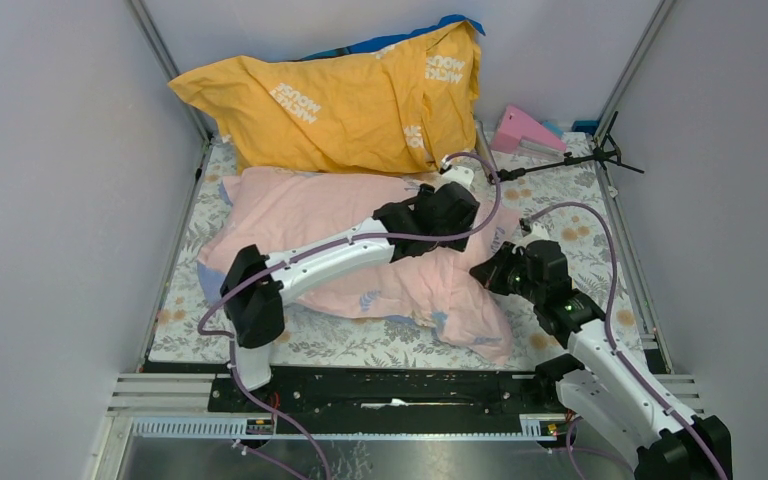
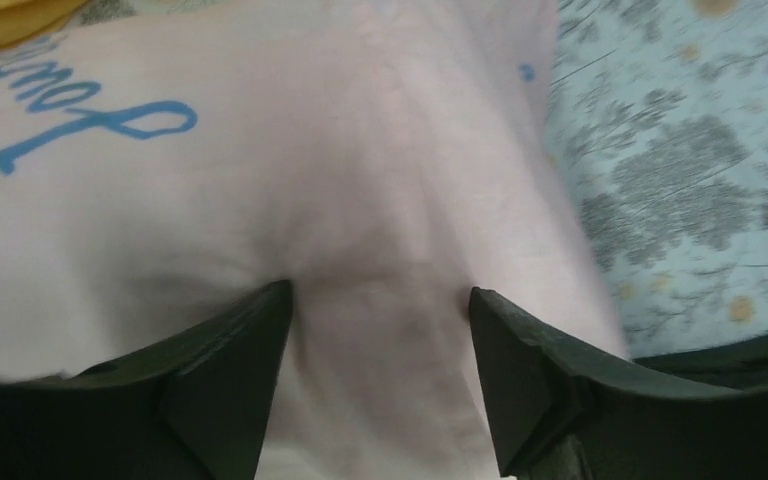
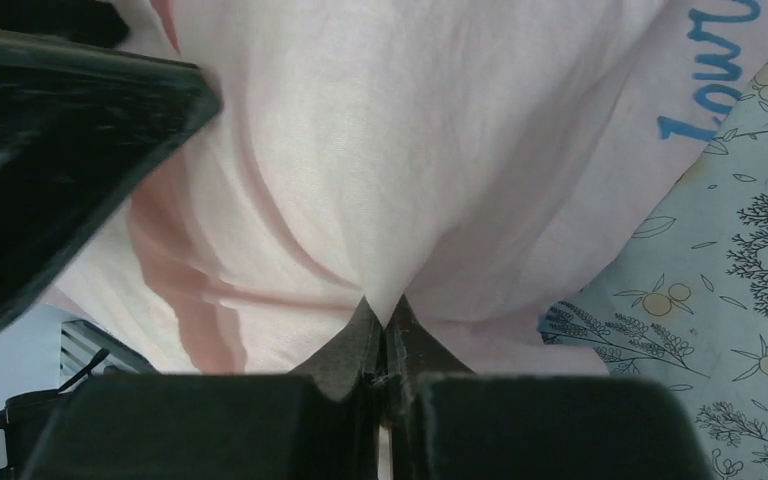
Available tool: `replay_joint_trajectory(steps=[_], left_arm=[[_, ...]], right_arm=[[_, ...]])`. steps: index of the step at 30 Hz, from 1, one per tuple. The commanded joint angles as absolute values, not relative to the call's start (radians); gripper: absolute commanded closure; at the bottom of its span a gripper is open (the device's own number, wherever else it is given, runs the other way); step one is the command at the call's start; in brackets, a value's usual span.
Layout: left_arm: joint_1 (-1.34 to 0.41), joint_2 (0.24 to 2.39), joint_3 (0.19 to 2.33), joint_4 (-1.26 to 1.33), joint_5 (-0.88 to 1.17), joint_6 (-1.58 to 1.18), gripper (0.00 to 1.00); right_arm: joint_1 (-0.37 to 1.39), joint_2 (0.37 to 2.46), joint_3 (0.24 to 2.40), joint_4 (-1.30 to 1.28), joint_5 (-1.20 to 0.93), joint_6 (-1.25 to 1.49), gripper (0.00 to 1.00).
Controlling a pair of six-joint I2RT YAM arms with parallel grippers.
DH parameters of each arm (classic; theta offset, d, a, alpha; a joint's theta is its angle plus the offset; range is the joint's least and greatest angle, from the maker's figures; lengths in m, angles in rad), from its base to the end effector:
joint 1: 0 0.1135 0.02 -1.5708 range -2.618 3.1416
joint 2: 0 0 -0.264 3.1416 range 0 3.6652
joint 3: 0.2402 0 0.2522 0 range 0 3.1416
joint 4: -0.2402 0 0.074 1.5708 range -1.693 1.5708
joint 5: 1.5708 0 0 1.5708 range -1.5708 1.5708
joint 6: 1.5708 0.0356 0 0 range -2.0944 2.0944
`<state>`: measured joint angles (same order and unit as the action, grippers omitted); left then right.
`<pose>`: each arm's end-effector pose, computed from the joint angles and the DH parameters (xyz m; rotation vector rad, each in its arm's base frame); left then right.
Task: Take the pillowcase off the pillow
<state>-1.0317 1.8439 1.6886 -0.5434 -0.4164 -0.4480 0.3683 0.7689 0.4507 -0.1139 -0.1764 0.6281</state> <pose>0.2301 -0.3565 0.3206 0.4278 2.1803 -0.3496 0.1664 0.0709 0.2318 0.1533 2.0851 0.8005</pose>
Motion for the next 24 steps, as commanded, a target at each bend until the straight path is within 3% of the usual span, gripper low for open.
replay_joint_trajectory(steps=[1,3,6,12,17,18,22,24], left_arm=[[-0.980,1.877,1.737,-0.721,-0.542,-0.458,0.41],[-0.946,1.859,1.706,-0.784,-0.652,-0.493,0.52],[-0.891,1.784,1.623,-0.853,-0.769,-0.566,0.55],[-0.797,1.526,1.365,-0.700,-0.640,-0.573,0.55],[-0.759,1.386,1.230,-0.614,-0.594,-0.586,0.62],[-0.758,1.377,1.216,-0.606,-0.588,-0.582,0.63],[-0.757,1.374,1.159,-0.528,-0.447,-0.538,0.64],[-0.759,1.374,1.136,-0.483,-0.342,-0.520,0.64]], right_arm=[[0.368,0.740,0.459,-0.137,-0.115,0.625,1.00],[0.369,0.714,0.460,-0.162,-0.061,0.624,1.00],[0.368,0.652,0.443,-0.187,0.037,0.621,1.00],[0.367,0.632,0.425,-0.208,0.098,0.606,1.00],[0.368,0.666,0.436,-0.226,0.097,0.599,1.00],[0.368,0.665,0.439,-0.226,0.095,0.594,0.93],[0.369,0.652,0.487,-0.215,0.029,0.564,0.33],[0.368,0.664,0.545,-0.209,-0.059,0.554,0.23]])
